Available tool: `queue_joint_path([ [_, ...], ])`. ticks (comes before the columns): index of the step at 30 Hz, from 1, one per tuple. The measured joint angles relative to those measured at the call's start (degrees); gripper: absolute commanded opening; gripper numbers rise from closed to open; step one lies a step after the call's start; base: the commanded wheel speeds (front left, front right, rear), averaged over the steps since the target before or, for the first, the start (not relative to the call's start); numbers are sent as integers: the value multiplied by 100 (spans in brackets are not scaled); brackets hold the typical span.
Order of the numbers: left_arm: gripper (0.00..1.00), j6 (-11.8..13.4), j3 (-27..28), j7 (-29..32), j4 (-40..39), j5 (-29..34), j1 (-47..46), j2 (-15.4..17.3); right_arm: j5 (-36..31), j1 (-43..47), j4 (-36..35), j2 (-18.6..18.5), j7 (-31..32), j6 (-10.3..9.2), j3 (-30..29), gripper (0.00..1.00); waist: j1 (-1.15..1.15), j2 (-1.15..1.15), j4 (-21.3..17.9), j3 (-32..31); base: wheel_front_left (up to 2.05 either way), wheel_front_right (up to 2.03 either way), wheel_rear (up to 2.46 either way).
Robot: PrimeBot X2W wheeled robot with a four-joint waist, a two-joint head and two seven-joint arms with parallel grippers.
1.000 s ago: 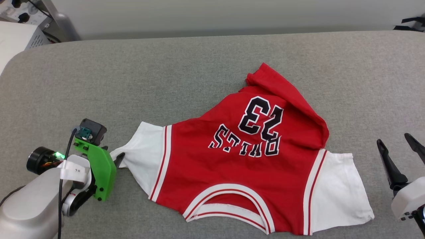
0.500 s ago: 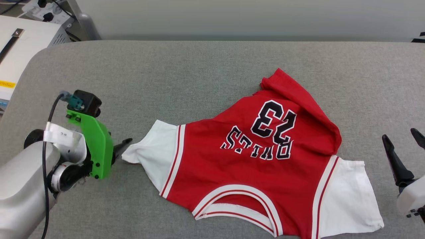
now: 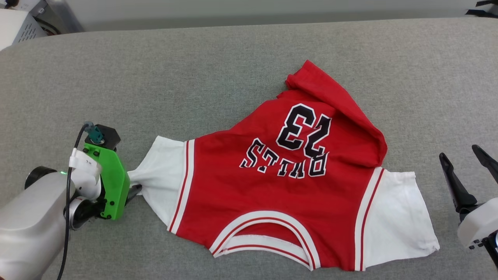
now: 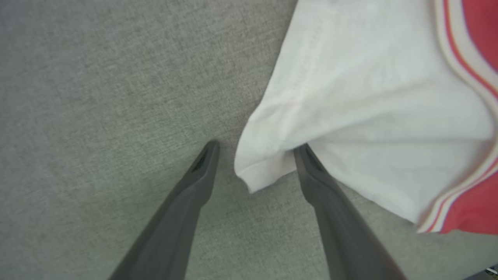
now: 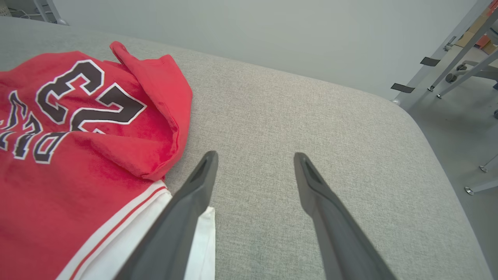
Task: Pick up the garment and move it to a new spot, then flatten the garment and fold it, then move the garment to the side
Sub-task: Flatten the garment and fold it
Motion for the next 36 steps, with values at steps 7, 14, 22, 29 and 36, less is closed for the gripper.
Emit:
queue_joint_path([
  [7,0,-322,-73,32,475,59,-192,-98,1,-24,23,-18,1,0,-4,100,0,0,-77,83,0,0,0],
  [14,0,-405,-146,-450,510,107,-223,-107,180,-8,-231,-270,441,0,149,100,0,0,-18,-84,0,0,0],
  [22,0,-282,22,-1161,-441,190,-169,220,955,563,-749,-1006,2462,0,416,100,0,0,38,-276,0,0,0],
  [29,0,156,32,-1222,-1318,391,60,539,1301,770,-918,-1273,3416,0,566,100,0,0,120,-227,0,0,0],
  [36,0,431,36,-1215,-1878,472,93,601,1447,746,-455,-1093,3517,0,953,100,0,0,235,-60,0,0,0],
])
